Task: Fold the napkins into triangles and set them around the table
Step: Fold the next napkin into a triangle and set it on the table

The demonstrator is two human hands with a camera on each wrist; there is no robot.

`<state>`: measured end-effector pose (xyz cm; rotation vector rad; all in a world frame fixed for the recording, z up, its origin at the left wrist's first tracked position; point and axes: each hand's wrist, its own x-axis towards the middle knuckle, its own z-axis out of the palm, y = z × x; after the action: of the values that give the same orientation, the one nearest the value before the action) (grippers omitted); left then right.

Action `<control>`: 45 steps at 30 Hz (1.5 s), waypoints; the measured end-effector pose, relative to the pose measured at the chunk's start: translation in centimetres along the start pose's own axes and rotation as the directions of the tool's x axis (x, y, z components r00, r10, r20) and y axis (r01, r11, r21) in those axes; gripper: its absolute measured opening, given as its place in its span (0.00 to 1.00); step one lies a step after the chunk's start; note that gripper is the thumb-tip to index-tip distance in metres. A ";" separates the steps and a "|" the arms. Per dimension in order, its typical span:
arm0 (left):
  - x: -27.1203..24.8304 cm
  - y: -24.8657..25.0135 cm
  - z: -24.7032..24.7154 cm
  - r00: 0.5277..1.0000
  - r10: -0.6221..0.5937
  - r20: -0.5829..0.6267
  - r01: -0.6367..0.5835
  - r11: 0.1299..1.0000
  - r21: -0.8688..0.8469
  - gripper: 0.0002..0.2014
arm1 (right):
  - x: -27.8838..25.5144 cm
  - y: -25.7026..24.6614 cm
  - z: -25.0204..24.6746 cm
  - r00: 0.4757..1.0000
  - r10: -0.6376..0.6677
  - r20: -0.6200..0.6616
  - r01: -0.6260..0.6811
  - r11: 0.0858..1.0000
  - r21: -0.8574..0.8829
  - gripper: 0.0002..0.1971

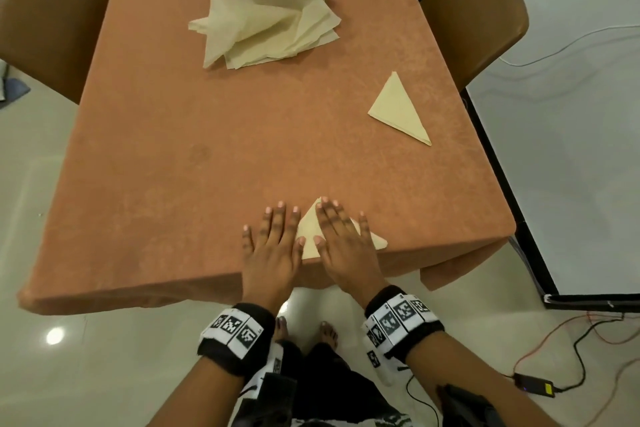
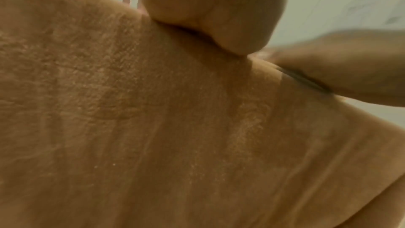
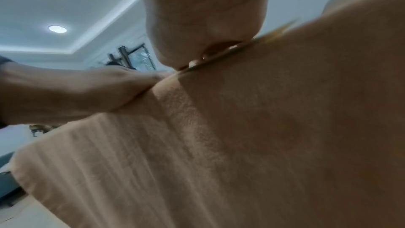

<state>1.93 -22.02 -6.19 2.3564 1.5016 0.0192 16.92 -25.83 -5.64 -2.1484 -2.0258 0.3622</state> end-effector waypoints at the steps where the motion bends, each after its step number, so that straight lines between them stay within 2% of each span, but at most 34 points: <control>1: 0.0 -0.2 0.2 1.000 -0.013 -0.003 0.013 1.000 0.011 0.28 | -0.1 0.6 0.3 1.000 0.021 0.022 -0.020 0.999 -0.030 0.29; 6: -0.4 -1.9 -0.4 0.998 -0.013 -0.063 0.013 1.000 -0.005 0.27 | -1.7 5.9 -0.4 0.990 0.144 0.003 -0.144 0.986 -0.089 0.31; 10: -1.0 -2.3 -1.3 0.986 -0.102 -0.134 0.092 0.993 -0.080 0.27 | -2.0 7.1 -1.8 0.979 0.201 -0.041 -0.203 0.978 -0.047 0.31; 14: -1.2 -1.4 -1.9 0.970 -0.111 -0.214 0.082 0.987 -0.140 0.15 | -2.0 5.5 -2.4 0.982 0.124 -0.140 -0.123 0.992 0.020 0.24; 16: -1.0 -0.9 -2.0 0.969 -0.121 -0.218 0.080 0.979 -0.188 0.08 | -1.7 4.9 -2.5 0.980 0.110 -0.165 -0.107 0.994 0.025 0.18; 18: -0.7 -0.8 -2.3 0.970 -0.155 -0.188 0.112 0.969 -0.222 0.05 | -1.4 4.7 -2.6 0.979 0.117 -0.167 -0.108 0.992 0.060 0.09; 21: -0.1 -1.0 -2.9 0.974 -0.186 -0.129 0.143 0.947 -0.287 0.06 | -0.9 4.5 -3.2 0.978 0.187 -0.095 -0.167 0.968 0.185 0.05; 23: 0.3 -1.4 -3.4 0.982 -0.171 -0.074 0.131 0.917 -0.378 0.04 | -0.4 4.3 -4.1 0.963 0.267 -0.020 -0.246 0.911 0.332 0.05; 25: 0.7 -2.0 -4.1 0.986 -0.167 -0.002 0.143 0.848 -0.511 0.03 | 0.3 4.0 -5.0 0.938 0.331 0.100 -0.339 0.828 0.446 0.06; 28: 1.8 -3.3 -5.6 0.981 -0.163 0.110 0.193 0.697 -0.690 0.05 | 1.5 3.4 -5.8 0.894 0.369 0.255 -0.448 0.745 0.494 0.09; 30: 2.6 -4.2 -6.7 0.979 -0.135 0.153 0.204 0.630 -0.749 0.08 | 2.2 2.6 -6.1 0.867 0.390 0.311 -0.498 0.708 0.500 0.13; 32: 3.2 -5.0 -8.1 0.981 -0.098 0.168 0.192 0.631 -0.752 0.07 | 3.1 1.6 -6.2 0.865 0.408 0.292 -0.501 0.721 0.478 0.19; 34: 4.0 -5.7 -10.1 0.985 -0.025 0.170 0.142 0.674 -0.725 0.08 | 4.3 0.3 -6.3 0.905 0.369 0.212 -0.424 0.733 0.531 0.32; 35: 4.5 -6.2 -11.3 0.985 0.036 0.168 0.094 0.706 -0.702 0.09 | 5.0 -0.6 -6.7 0.925 0.327 0.192 -0.373 0.691 0.619 0.39; 38: 6.4 -8.1 -15.6 0.949 0.249 0.194 -0.089 0.801 -0.592 0.08 | 8.0 -3.9 -7.6 0.942 0.156 0.298 -0.336 0.395 0.855 0.51; 40: 8.0 -10.4 -18.4 0.921 0.335 0.198 -0.188 0.829 -0.527 0.08 | 10.3 -6.2 -8.1 0.918 0.046 0.394 -0.389 0.299 0.872 0.48; 42: 10.0 -13.6 -20.8 0.922 0.343 0.178 -0.215 0.838 -0.502 0.08 | 12.3 -8.5 -8.0 0.894 -0.053 0.445 -0.418 0.258 0.871 0.35; 43: 10.9 -15.5 -21.8 0.930 0.327 0.167 -0.202 0.837 -0.509 0.08 | 13.1 -9.6 -7.7 0.884 -0.057 0.463 -0.435 0.259 0.862 0.29; 45: 12.8 -19.3 -23.5 0.943 0.290 0.165 -0.164 0.834 -0.527 0.07 | 14.4 -12.0 -6.3 0.868 0.008 0.496 -0.482 0.249 0.840 0.22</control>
<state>-13.97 3.19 8.06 2.0022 0.9443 0.1645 7.93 -10.44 2.88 -1.5279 -0.9088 1.7019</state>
